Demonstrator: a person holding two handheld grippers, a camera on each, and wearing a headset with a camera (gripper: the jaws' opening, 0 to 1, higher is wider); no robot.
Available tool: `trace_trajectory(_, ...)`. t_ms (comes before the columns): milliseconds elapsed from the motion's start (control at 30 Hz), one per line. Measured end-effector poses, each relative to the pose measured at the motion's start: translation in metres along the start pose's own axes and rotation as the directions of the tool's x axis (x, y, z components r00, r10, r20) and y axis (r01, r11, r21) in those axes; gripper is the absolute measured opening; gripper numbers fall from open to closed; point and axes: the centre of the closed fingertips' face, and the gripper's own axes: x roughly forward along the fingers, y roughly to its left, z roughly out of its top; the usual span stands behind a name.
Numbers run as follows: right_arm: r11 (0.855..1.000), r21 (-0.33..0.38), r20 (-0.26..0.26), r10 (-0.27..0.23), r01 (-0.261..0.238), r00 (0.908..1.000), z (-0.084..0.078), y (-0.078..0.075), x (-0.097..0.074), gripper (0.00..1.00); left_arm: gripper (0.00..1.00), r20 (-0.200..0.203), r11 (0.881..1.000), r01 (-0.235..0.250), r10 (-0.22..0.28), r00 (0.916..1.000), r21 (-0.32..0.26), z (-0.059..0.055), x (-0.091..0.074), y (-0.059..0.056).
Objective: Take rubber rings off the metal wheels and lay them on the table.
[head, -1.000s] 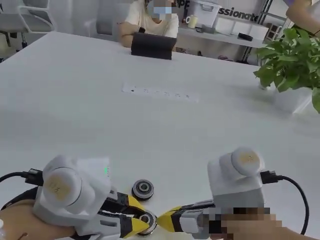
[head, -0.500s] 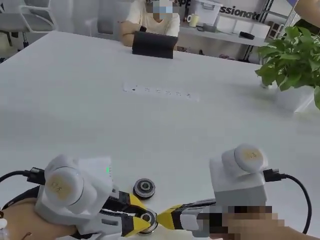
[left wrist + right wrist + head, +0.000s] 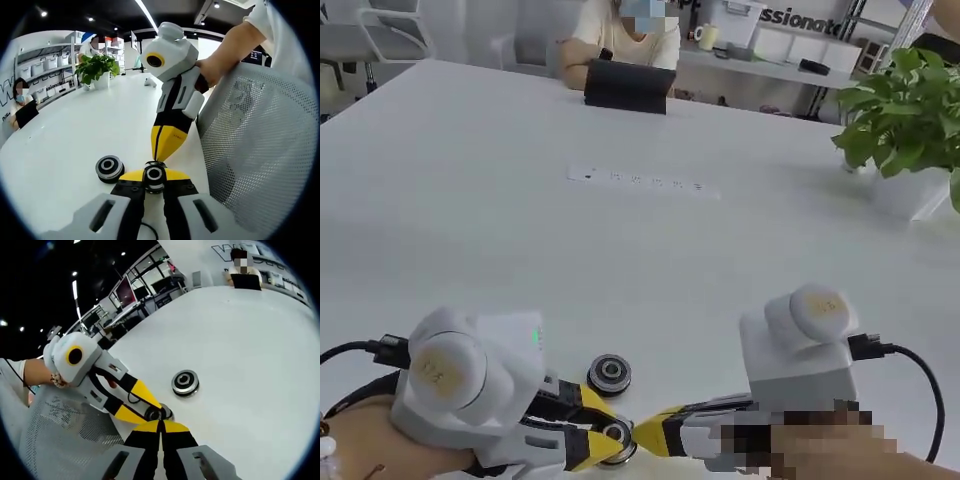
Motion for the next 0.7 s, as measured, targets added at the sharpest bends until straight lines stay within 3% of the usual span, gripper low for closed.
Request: trace_trajectory(700, 1.000, -0.002, 0.010, 0.026, -0.026, 0.9996, 0.0036, 0.0056, -0.0006, 0.00, 0.08, 0.002, 1.000, -0.001, 0.001, 1.0000, -0.004, 0.0002, 0.0002, 0.0001)
